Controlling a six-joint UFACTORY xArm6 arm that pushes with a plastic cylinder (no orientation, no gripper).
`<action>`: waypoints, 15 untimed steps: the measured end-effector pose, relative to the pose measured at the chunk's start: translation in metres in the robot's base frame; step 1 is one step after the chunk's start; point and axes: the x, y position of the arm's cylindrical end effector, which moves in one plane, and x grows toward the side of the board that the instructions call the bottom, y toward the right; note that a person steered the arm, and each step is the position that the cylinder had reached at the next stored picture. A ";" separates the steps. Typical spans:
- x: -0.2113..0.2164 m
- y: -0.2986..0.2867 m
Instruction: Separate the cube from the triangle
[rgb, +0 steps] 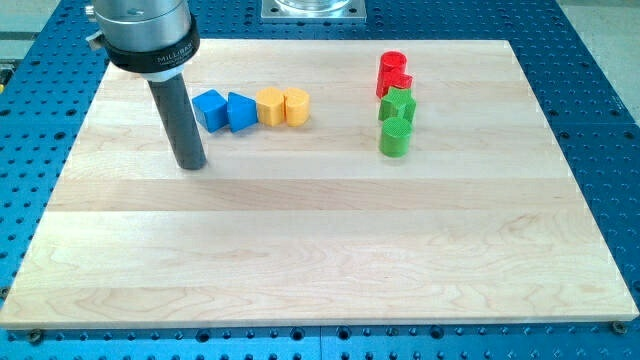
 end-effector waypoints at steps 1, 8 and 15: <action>0.000 0.000; -0.066 -0.005; -0.135 0.035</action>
